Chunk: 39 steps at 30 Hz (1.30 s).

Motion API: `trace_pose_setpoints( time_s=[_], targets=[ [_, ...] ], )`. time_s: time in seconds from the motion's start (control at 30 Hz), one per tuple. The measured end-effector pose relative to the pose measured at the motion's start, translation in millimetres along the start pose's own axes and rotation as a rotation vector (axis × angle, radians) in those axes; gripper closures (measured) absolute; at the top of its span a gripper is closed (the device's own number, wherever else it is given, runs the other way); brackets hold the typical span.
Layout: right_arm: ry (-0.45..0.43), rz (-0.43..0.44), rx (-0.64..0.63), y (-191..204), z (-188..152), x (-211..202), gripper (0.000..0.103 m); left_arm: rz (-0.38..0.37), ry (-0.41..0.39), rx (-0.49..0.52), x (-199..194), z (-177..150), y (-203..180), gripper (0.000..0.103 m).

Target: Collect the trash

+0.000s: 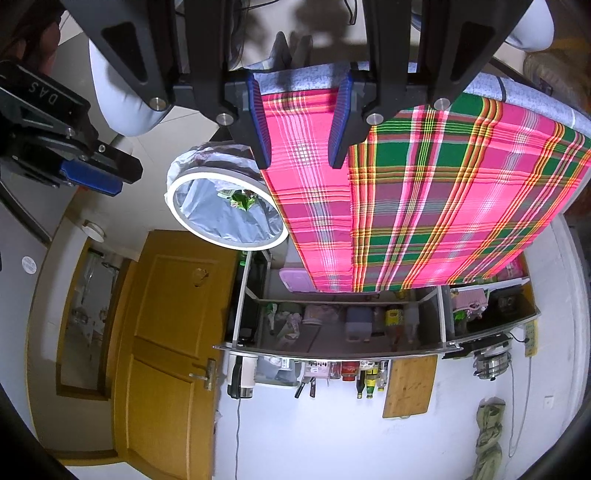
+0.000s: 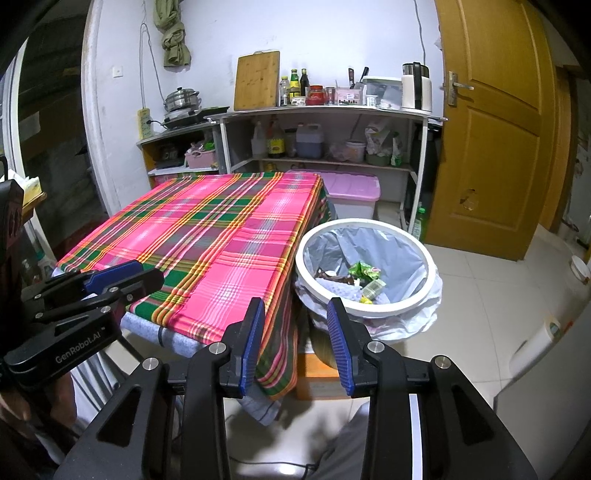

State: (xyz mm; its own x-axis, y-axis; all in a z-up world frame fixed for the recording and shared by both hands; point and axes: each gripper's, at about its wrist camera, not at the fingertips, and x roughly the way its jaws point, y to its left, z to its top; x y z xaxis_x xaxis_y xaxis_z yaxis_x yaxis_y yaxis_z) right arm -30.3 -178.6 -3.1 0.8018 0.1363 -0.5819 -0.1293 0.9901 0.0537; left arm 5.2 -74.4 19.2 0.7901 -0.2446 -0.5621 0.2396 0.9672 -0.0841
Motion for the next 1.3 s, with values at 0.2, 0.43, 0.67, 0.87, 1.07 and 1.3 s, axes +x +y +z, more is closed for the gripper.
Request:
trace_pose_setpoints(
  time_s=[0.2,0.43,0.67,0.87,1.07,1.3],
  targets=[
    [0.004,0.002,0.000,1.1,-0.1,1.3,0.067,-0.002,0.003,0.000,-0.2,-1.9,1.0,0.071],
    [0.005,0.002,0.000,1.2,-0.4,2.2,0.067,-0.001,0.003,-0.001,0.1,-1.8,1.1,0.071],
    [0.005,0.002,0.000,1.2,-0.1,1.9,0.067,-0.004,0.006,-0.002,1.0,-1.4,1.5,0.071],
    [0.006,0.003,0.000,1.7,0.0,2.1,0.067,-0.003,0.007,-0.003,2.7,-2.3,1.2,0.071],
    [0.005,0.002,0.000,1.6,0.4,1.8,0.067,-0.005,0.008,-0.004,2.3,-2.6,1.6,0.071],
    [0.006,0.002,0.000,1.4,0.7,1.7,0.067,-0.004,0.009,-0.003,2.2,-1.4,1.1,0.071]
  ],
)
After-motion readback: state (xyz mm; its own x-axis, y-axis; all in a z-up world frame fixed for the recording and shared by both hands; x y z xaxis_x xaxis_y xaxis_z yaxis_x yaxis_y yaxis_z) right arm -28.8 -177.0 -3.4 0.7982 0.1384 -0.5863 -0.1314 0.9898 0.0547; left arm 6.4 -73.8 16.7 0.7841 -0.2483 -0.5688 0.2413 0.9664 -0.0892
